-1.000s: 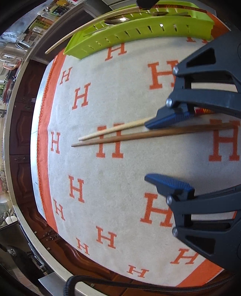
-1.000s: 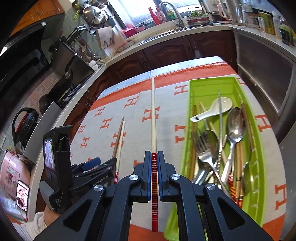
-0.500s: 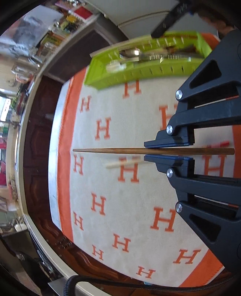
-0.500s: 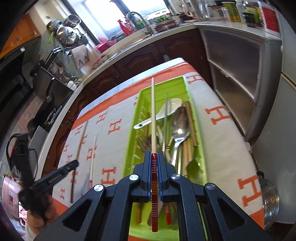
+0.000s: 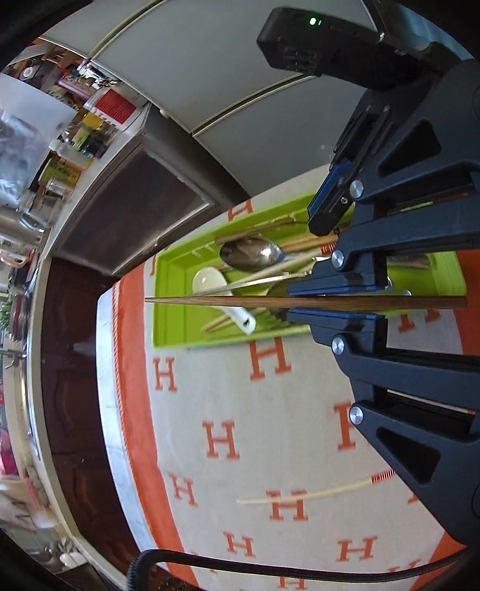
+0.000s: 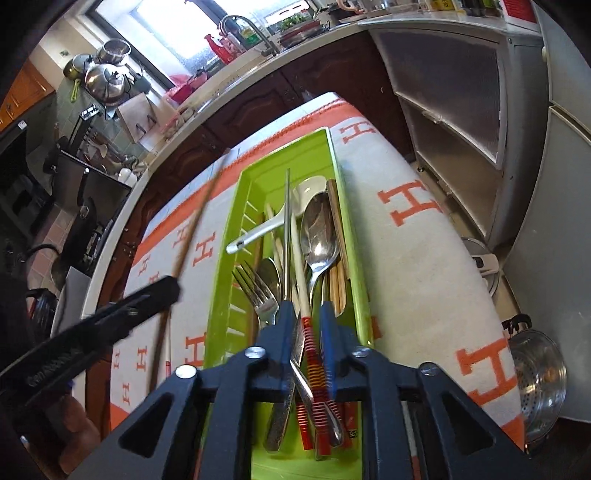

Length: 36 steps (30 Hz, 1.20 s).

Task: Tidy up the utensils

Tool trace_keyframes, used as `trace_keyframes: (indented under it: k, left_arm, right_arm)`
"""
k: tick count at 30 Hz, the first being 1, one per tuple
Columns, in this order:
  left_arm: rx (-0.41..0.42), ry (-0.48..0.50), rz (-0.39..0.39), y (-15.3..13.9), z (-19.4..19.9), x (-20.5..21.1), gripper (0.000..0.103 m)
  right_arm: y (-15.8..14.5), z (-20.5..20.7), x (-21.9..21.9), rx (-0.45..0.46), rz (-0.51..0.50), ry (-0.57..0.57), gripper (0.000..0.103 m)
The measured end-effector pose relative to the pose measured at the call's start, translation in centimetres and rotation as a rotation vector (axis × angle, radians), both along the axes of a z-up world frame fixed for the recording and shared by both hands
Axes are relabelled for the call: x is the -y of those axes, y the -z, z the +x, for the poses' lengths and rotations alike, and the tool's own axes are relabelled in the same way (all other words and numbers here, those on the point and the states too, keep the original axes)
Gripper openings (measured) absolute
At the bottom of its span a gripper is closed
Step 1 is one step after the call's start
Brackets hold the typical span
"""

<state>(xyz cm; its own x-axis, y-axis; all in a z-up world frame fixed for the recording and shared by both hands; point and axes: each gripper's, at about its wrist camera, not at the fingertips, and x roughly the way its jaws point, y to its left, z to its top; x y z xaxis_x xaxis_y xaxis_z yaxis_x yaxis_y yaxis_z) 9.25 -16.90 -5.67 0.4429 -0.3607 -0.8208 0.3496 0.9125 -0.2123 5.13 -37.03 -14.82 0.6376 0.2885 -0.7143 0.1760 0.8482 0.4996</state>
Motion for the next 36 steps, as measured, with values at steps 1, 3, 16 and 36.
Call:
trace_keyframes:
  k: [1,3,16,36]
  left_arm:
    - [-0.015,0.007,-0.001,0.4,0.2,0.6,0.005]
    - [-0.036,0.018,0.0,1.1,0.6,1.4,0.005]
    - [-0.075,0.033,0.039,2.7,1.2,1.5,0.005]
    - [0.03,-0.126,0.139,0.3,-1.6,-9.2,0.005]
  right_arm:
    - [-0.2,-0.1,0.0,0.01,0.005,0.007,0.018]
    - [-0.7,-0.2,-0.1,0.029,-0.015,0.019,0.02]
    - [-1.4,-1.1,0.3,0.061,-0.012,0.032,0.02]
    - [-3.3,-1.0,-6.1,0.086,-0.08,-0.1,0.031]
